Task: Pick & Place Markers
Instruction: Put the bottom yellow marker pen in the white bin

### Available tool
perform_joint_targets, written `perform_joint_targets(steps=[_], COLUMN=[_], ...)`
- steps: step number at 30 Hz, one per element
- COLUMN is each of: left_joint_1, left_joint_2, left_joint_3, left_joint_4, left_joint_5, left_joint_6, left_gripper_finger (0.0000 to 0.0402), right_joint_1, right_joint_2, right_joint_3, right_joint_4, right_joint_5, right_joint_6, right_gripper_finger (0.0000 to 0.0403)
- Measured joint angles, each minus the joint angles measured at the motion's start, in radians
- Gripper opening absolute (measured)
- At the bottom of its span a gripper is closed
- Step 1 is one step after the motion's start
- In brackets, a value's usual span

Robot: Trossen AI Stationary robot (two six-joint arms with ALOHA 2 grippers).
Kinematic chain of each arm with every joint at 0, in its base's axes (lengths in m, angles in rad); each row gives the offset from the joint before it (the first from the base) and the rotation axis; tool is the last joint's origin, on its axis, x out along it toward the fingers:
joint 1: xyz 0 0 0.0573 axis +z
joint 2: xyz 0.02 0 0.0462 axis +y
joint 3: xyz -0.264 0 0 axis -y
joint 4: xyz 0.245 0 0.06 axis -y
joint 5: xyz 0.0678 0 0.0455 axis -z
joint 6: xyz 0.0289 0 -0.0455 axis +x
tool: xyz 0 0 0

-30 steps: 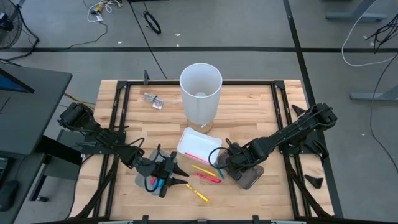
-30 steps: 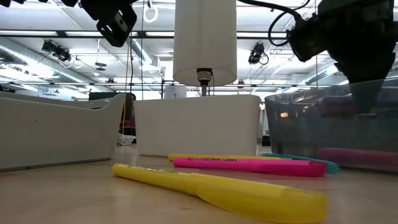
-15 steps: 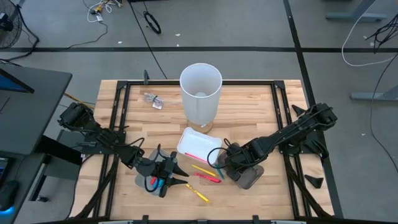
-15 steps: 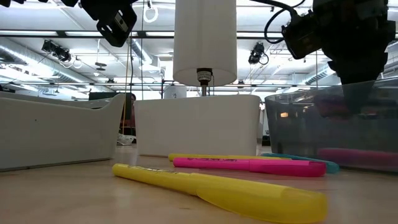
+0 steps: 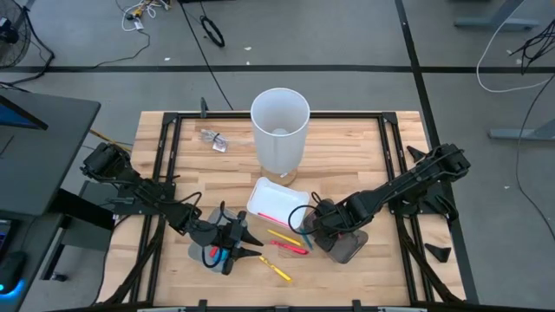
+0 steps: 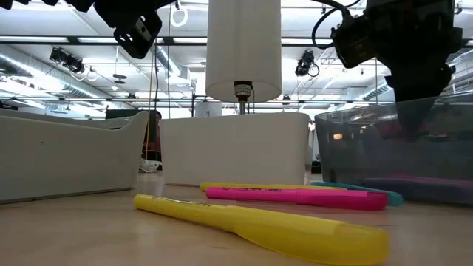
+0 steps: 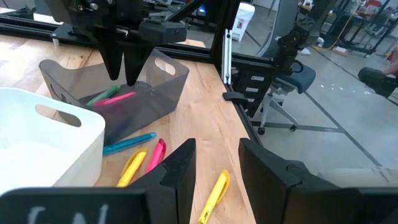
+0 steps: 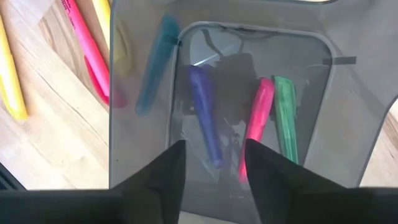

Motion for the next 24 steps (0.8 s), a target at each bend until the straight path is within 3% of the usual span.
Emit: perform_joint_targets(steps=[20, 24], left_joint_1=[0.0, 0.0], left_joint_2=[0.0, 0.0], left_joint_3=[0.0, 0.006], left_joint_4=[0.0, -0.016], left_joint_5=[-0.001, -0.022], left_joint_6=[0.0, -0.018], left_gripper_finger=[0.0126, 0.0126], right_joint_1=[0.0, 0.0], right_joint_2=[0.0, 0.0], right_joint_3=[0.0, 0.0], right_joint_4=[0.0, -0.001], right_joint_5=[0.003, 0.058], right_joint_6=[-0.056, -0.066], right_gripper_finger=[0.0149, 0.0145])
